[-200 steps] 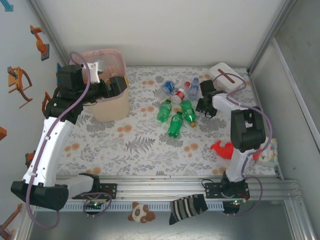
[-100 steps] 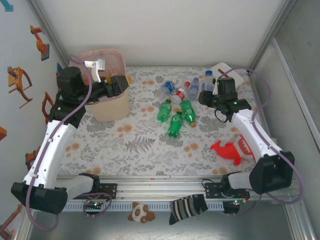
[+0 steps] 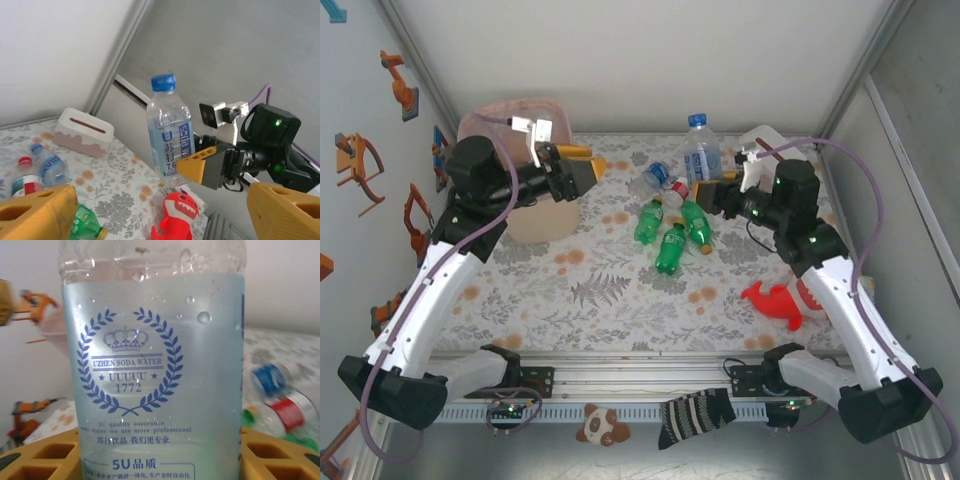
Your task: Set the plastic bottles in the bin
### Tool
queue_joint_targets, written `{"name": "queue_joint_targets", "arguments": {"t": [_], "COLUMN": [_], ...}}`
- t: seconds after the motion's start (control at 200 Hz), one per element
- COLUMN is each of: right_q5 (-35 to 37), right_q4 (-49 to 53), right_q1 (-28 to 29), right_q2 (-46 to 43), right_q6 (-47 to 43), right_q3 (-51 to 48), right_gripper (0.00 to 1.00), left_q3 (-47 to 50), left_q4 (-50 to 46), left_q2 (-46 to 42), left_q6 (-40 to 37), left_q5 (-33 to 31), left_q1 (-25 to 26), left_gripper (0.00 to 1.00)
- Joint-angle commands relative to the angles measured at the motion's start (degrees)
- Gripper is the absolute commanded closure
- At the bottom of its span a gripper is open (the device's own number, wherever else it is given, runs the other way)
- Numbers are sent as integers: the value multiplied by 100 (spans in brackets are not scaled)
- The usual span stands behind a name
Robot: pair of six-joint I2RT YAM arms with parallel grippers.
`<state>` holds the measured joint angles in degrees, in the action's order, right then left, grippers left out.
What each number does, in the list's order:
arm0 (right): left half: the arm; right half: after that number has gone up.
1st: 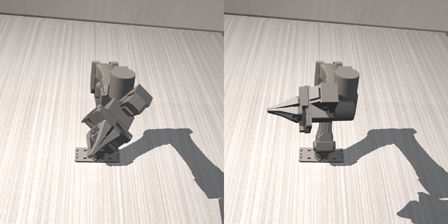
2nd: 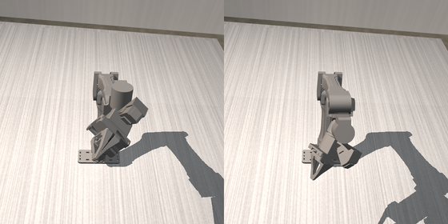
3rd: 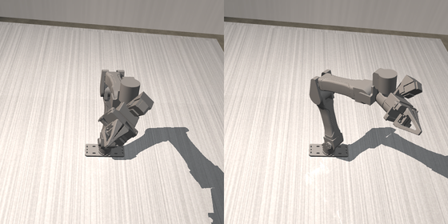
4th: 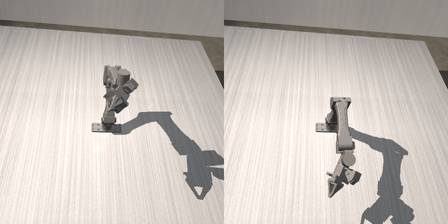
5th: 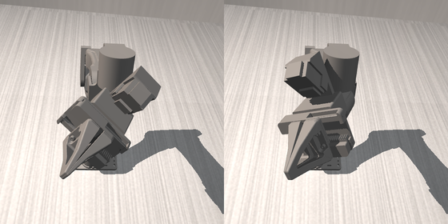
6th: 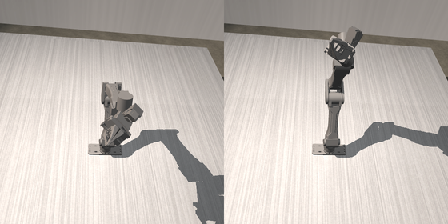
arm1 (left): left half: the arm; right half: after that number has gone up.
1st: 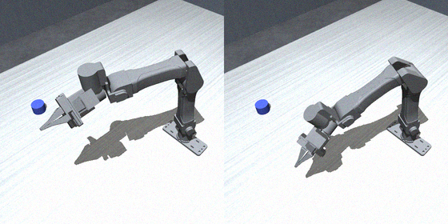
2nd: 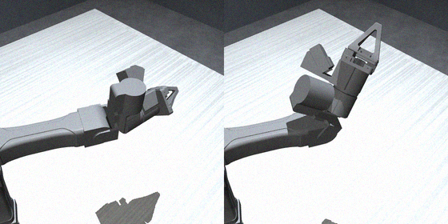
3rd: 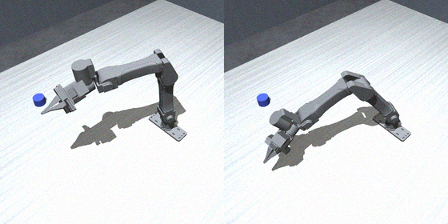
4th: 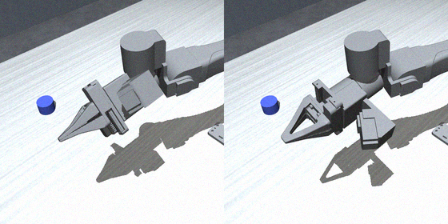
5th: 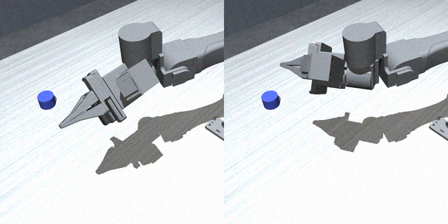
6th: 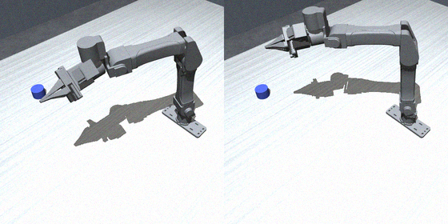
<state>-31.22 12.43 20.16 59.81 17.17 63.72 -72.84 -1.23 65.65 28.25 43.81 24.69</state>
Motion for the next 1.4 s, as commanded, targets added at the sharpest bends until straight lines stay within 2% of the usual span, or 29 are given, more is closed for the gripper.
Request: {"name": "queue_joint_targets", "arguments": {"t": [0.0,0.255,0.751,0.956,1.392], "right_q5": [-705,-1282,-1554,-1613,-1666], "right_q4": [-785,-1207,-2126,-2157,-2089], "right_q1": [172,739,1636,1826,2123], "right_q2": [-222,-320,-255,-198,-143], "right_q6": [127,220,448,467,467], "right_q3": [-30,286,527,589,747], "right_gripper": [54,54,54,54,54], "left_q3": [-150,-378,-1130,-1171,-1176], "left_q4": [408,941,1149,1142,1117], "left_q2": [-3,182,741,715,567], "left_q6": [-349,-563,-937,-1137,-1246], "left_q5": [257,360,980,1031,1206], "left_q1": [240,812,1924,2178,2189], "left_gripper": [12,10,7,18,41]}}
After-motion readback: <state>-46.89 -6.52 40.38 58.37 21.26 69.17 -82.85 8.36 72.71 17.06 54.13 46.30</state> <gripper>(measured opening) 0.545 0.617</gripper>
